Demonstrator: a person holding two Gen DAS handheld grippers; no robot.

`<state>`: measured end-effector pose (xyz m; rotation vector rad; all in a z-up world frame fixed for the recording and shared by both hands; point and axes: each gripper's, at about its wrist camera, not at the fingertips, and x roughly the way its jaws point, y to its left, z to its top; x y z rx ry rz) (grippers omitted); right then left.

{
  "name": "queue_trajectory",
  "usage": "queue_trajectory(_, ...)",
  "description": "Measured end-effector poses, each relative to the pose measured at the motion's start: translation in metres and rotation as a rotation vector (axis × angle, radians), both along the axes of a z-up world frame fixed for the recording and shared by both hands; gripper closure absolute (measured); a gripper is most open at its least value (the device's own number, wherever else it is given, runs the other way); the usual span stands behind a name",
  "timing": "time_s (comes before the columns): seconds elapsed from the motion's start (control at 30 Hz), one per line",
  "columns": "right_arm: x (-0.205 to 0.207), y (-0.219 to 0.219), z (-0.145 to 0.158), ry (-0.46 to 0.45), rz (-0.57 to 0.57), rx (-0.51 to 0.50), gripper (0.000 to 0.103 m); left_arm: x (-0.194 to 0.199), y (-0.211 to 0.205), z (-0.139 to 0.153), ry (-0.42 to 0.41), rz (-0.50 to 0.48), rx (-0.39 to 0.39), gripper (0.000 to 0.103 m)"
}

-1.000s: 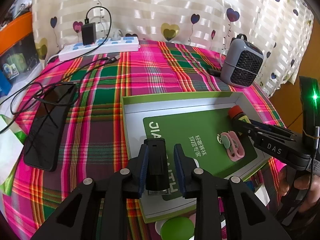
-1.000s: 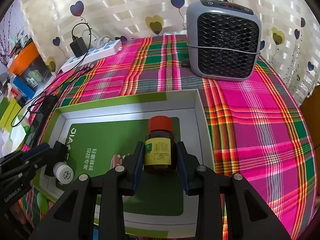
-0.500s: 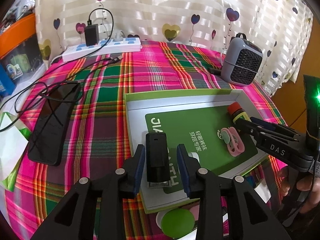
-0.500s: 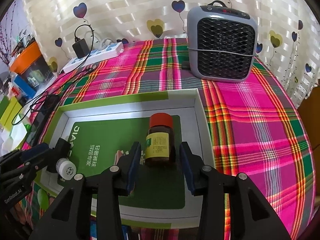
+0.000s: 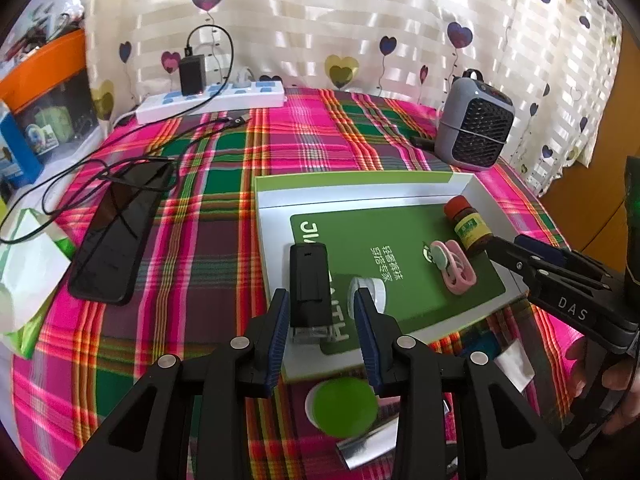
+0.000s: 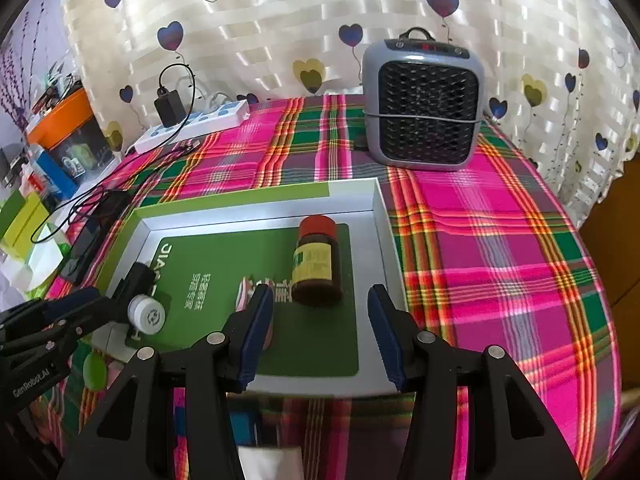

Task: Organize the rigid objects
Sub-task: 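Open both grippers and withdraw them from the tray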

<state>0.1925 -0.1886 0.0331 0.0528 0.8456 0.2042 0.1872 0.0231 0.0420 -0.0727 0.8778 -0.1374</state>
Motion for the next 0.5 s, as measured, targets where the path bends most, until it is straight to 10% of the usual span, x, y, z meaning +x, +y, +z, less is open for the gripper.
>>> queue_trajectory(0.5, -0.044, -0.007, 0.01, -0.056, -0.023, 0.026, 0.053, -0.044, 0.002, 0.013, -0.054, 0.008, -0.009, 0.071)
